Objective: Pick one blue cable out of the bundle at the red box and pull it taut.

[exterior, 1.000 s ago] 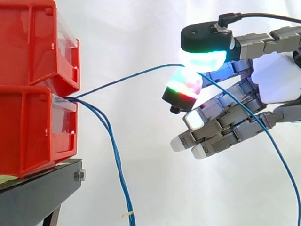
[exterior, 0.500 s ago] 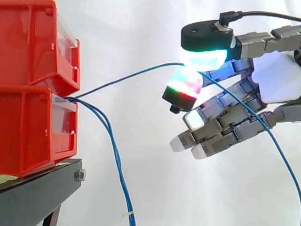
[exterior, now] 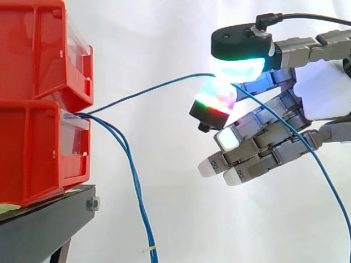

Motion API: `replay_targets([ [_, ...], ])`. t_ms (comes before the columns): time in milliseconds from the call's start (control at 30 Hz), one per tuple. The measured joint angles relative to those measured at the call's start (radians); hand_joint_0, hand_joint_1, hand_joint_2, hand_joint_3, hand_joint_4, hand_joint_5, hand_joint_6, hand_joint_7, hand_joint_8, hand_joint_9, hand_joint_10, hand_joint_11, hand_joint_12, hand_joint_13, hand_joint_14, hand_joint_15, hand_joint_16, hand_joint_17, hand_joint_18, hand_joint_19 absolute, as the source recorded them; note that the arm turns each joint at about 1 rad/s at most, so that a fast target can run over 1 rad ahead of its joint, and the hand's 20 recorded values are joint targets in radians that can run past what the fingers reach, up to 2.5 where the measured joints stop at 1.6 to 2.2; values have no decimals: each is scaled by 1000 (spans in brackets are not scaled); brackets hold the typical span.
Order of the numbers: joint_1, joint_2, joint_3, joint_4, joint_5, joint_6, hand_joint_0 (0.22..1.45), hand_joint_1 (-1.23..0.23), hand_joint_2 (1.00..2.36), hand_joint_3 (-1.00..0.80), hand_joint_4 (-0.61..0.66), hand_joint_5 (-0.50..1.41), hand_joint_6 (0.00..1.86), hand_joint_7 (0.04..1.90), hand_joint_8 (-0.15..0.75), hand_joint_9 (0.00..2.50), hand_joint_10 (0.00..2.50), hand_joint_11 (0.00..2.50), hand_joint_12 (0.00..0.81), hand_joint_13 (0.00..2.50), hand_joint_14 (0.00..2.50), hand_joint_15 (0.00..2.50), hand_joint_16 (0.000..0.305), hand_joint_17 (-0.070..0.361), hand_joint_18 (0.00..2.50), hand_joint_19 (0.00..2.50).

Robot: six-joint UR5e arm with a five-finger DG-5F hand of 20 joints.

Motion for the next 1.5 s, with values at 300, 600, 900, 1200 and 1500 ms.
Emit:
replay_targets([
  [300,0,0,0,0,0,0,578,-798,1016,83,20,-111,850,1282,347,866,15,703,447,340,2,65,67,152,294,59],
  [600,0,0,0,0,0,0,579,-793,1017,72,22,-112,848,1283,329,856,17,687,447,335,2,58,67,151,292,54],
  [900,0,0,0,0,0,0,577,-788,1018,72,28,-113,846,1285,321,866,15,690,442,334,1,66,66,149,286,64],
  [1200,1,0,0,0,0,0,579,-792,1018,68,2,-112,845,1266,317,869,14,684,435,336,2,57,66,149,279,56],
  [1500,0,0,0,0,0,0,580,-799,1017,66,8,-111,843,1262,322,877,16,673,441,345,2,68,67,151,289,66],
])
